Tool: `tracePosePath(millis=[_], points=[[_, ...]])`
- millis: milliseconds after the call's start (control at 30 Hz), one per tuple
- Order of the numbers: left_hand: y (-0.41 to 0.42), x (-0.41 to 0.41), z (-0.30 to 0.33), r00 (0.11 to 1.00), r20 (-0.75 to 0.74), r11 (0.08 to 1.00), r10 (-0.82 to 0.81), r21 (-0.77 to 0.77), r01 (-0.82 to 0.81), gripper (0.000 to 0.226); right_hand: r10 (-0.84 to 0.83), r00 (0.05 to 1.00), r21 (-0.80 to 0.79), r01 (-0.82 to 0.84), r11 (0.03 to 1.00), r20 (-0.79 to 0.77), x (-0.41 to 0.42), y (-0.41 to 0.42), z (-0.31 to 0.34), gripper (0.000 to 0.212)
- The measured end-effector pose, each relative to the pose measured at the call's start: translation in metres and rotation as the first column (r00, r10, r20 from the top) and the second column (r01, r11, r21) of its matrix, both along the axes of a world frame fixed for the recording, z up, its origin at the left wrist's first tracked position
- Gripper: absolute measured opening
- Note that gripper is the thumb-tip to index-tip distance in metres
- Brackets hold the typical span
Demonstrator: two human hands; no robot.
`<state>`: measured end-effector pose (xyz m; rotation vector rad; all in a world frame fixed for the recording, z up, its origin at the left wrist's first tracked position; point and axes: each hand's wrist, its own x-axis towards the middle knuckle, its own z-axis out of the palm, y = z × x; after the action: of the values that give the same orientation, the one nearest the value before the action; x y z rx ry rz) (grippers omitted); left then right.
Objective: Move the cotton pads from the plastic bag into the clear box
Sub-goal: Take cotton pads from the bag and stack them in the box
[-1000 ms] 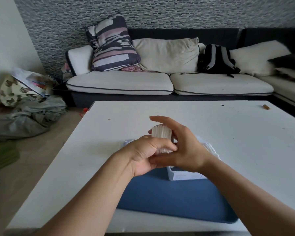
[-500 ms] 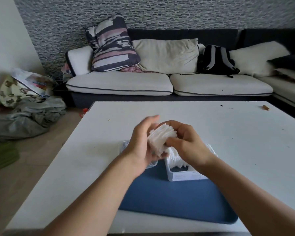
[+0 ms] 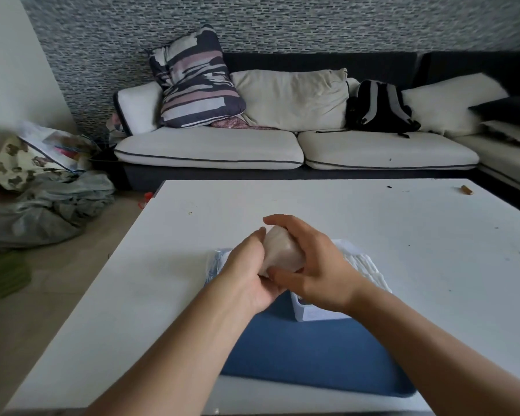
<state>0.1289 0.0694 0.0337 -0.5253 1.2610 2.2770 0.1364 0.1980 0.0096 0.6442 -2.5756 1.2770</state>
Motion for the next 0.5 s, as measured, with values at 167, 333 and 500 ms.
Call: tracePosePath(millis=[167, 333, 500], points=[[0.006, -0.003, -0.003, 0.997, -0.053, 0.986, 0.047, -0.158, -0.055, 0.039, -0.028, 0.962, -0.102, 0.058, 0.993, 0.273, -0.009, 0.001, -0.002, 0.048], [0.011, -0.007, -0.010, 0.926, -0.363, 0.840, -0.107, -0.531, -0.111, 0.048, -0.009, 0.882, -0.332, 0.187, 0.925, 0.471, -0.018, 0.024, 0.004, 0.028], [-0.003, -0.014, -0.036, 0.449, -0.394, 0.144, -0.802, -0.857, -0.494, 0.040, -0.266, 0.647, -0.147, 0.511, 0.847, 0.715, -0.034, 0.066, -0.003, 0.026]])
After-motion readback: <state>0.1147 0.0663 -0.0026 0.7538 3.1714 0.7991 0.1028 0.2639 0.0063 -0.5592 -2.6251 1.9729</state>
